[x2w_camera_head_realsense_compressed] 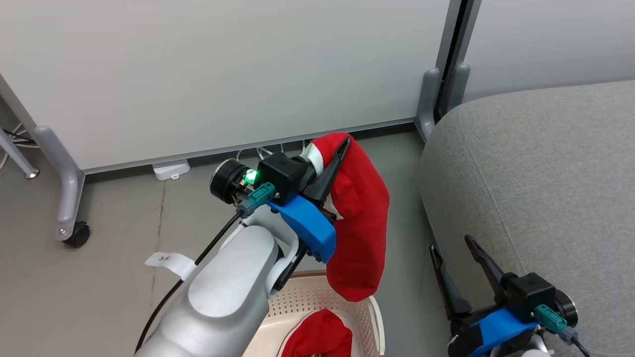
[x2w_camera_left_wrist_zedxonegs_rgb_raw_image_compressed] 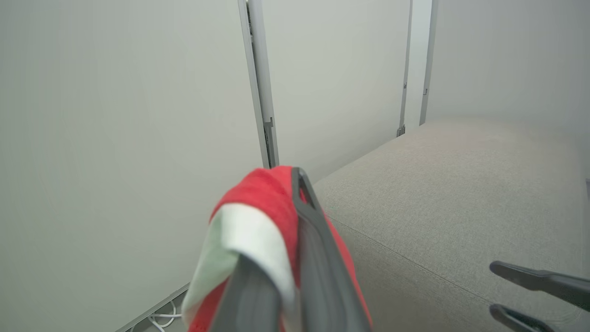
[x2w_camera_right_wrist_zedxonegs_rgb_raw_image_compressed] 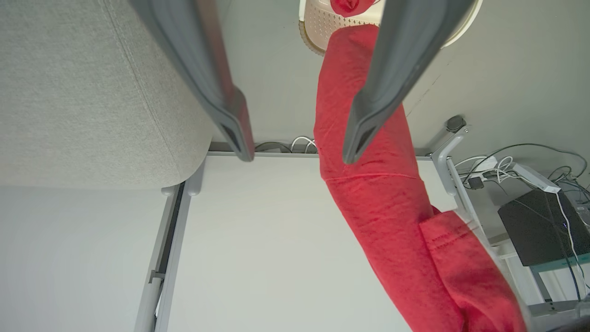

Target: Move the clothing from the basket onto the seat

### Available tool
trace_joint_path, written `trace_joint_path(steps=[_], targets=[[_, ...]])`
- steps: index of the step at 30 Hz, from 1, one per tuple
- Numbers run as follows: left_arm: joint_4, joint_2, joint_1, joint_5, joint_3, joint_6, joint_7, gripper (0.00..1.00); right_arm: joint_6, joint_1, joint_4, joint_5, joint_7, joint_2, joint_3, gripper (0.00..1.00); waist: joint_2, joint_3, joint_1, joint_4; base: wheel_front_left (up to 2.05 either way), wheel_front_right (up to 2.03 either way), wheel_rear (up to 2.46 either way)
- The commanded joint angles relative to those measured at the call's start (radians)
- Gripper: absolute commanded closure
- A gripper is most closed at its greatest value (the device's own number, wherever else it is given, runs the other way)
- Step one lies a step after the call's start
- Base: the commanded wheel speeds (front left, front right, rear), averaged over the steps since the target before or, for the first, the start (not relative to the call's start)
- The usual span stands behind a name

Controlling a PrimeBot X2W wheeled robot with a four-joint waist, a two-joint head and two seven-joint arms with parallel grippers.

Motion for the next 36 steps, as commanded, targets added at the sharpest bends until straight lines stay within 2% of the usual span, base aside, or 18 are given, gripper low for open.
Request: trace_joint_path(steps=[1,16,27,36], targets=[[-0.006,0.000,-0.017,-0.008,-0.004,0.007,-0.001,1.00,0.000,0.015,-0.005,0.003,0.004,-0.004,0.001,0.00,0.0000,-0.001,0.0000,-0.002,0.00,0.00,0.00],[-0.050,-0.001,-0.035,-0.042,-0.053,0.021,0.026,1.00,0.000,-0.063,0.010,0.003,0.043,-0.004,0.105,0.00,0.0000,0.012,0.0000,-0.010,0.00,0.00,0.00],[-0.058,-0.002,-0.039,-0.063,-0.093,0.025,0.031,1.00,0.000,-0.215,0.165,0.010,0.115,-0.004,0.169,0.00,0.0000,0.018,0.0000,0.005,0.00,0.00,0.00],[-0.053,-0.002,-0.036,-0.085,-0.127,0.027,0.033,1.00,0.000,-0.331,0.299,0.023,0.128,-0.004,0.214,0.00,0.0000,0.011,0.0000,0.015,0.00,0.00,0.00]])
